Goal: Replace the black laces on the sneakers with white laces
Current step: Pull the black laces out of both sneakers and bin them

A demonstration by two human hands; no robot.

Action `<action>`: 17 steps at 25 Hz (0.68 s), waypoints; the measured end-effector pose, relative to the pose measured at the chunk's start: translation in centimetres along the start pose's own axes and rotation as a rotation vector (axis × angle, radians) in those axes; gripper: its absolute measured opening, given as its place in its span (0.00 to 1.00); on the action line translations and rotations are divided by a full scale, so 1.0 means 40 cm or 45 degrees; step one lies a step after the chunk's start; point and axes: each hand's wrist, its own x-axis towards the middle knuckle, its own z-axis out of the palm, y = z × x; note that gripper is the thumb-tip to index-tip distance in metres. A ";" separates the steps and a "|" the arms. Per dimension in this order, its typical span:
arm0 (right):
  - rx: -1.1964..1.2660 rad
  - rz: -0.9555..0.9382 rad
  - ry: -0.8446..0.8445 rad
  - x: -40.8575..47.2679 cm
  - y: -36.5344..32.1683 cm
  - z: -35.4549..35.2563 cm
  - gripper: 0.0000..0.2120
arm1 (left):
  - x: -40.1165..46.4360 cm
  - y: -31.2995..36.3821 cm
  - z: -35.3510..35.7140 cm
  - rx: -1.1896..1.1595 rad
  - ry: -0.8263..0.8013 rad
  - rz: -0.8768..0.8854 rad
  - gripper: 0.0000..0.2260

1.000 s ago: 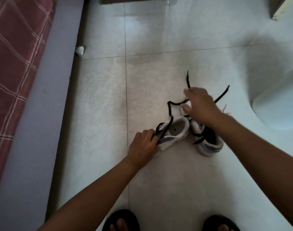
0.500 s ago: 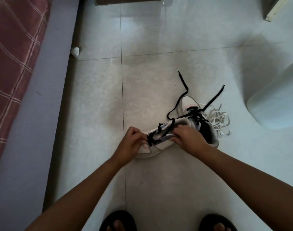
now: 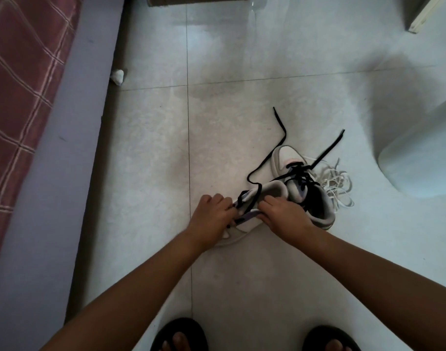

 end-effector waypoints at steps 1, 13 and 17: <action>-0.009 0.025 -0.002 0.002 0.007 0.000 0.07 | -0.020 -0.037 -0.001 -0.123 -0.002 -0.046 0.10; -0.003 0.139 -0.173 0.045 -0.011 0.028 0.11 | 0.019 0.056 0.005 0.312 0.020 0.017 0.06; 0.012 0.135 -0.178 0.038 -0.005 0.027 0.12 | 0.017 0.042 -0.007 0.368 0.136 0.041 0.10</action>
